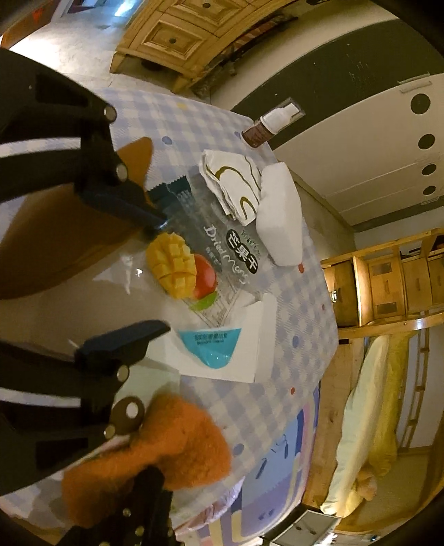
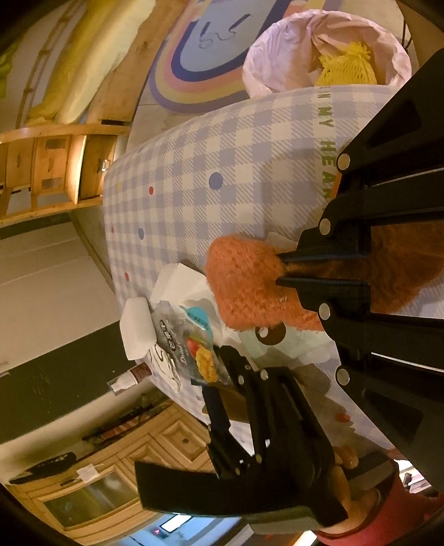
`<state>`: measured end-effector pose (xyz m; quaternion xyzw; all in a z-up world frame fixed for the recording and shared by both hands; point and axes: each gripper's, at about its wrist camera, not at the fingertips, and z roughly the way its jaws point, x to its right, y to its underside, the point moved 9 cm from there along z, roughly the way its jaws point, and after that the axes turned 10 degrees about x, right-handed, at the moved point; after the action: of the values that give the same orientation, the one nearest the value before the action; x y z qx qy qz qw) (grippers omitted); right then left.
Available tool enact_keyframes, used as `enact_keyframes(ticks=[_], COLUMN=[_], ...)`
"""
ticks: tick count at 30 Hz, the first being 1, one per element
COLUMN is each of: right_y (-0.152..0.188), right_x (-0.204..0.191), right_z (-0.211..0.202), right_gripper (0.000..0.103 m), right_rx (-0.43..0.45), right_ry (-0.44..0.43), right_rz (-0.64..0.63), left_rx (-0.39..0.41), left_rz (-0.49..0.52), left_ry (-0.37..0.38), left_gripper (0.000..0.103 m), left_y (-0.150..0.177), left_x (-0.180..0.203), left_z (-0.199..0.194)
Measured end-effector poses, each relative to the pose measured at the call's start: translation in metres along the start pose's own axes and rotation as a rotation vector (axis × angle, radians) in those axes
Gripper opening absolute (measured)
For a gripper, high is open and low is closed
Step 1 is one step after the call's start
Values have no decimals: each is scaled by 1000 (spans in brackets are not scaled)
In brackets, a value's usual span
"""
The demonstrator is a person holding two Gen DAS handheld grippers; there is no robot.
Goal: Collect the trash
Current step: 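Grasp the clear dried-mango bag with the left tool while the right tool holds the glove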
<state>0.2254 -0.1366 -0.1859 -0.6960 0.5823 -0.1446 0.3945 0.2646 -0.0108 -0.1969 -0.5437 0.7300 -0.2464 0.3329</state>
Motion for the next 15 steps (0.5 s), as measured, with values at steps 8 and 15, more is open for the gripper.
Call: enact_keyframes(ticks=[8,15], right_y=[-1,-8], right_x=[-3,-6], right_z=[-5,-23], right_gripper=[8,8], right_rx=[4,42], right_ry=[8,18], right_rz=[-1,-13], left_rx=[36,157], left_rz=[-34,-147], left_ry=[22,49], left_gripper=[19,2], left_y=[-4,-24], left_x=[-5,-30], left_z=[-14,-69])
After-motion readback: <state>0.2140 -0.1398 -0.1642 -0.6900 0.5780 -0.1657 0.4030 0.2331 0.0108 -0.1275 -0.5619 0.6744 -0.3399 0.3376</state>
